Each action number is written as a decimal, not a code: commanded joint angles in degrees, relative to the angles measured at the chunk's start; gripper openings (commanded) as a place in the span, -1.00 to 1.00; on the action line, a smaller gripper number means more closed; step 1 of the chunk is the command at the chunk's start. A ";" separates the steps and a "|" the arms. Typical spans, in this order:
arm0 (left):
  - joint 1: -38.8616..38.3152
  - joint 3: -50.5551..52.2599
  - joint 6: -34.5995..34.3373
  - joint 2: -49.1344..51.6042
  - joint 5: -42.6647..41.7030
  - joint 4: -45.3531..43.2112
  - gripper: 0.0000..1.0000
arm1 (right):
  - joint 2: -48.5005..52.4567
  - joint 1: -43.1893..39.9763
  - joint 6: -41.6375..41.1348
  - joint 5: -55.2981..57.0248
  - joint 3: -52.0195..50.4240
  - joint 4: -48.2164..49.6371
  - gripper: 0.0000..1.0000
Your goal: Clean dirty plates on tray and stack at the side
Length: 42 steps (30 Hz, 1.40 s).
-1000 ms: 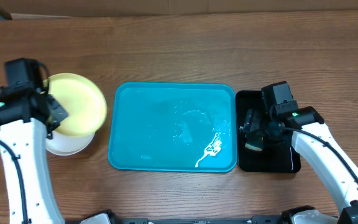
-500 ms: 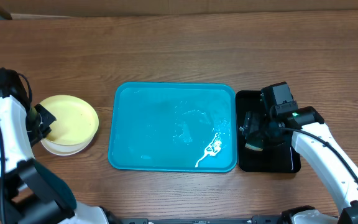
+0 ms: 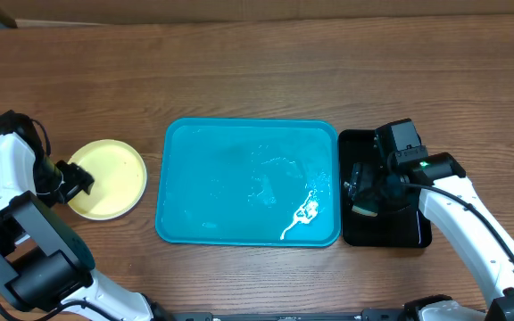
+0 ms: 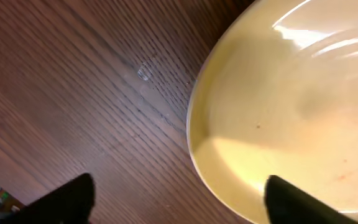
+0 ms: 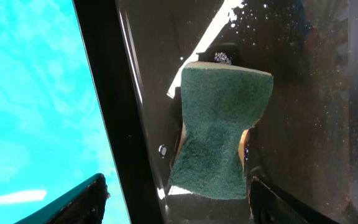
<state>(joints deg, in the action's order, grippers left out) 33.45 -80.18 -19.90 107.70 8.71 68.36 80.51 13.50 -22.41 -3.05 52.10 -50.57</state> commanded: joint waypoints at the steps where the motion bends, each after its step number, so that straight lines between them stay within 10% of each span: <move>1: 0.26 -0.76 2.47 0.02 -5.99 0.15 1.00 | -1.55 -0.09 0.39 -1.64 1.81 0.35 0.51; 13: -9.62 -0.98 18.36 -11.52 -30.29 -2.58 1.00 | -1.55 -0.07 10.75 -12.98 11.06 1.18 1.00; 28: -25.73 -0.13 19.71 -20.96 -24.44 14.16 0.99 | -3.98 -0.07 5.68 -4.61 12.46 -7.04 1.00; 42: -25.99 18.71 19.39 -60.24 -23.26 -1.09 1.00 | -31.26 4.52 5.77 2.38 4.72 -5.18 1.00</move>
<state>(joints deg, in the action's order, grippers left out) 7.73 -64.55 -1.26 53.34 -14.92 68.47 53.93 17.02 -16.47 -3.33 58.81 -55.72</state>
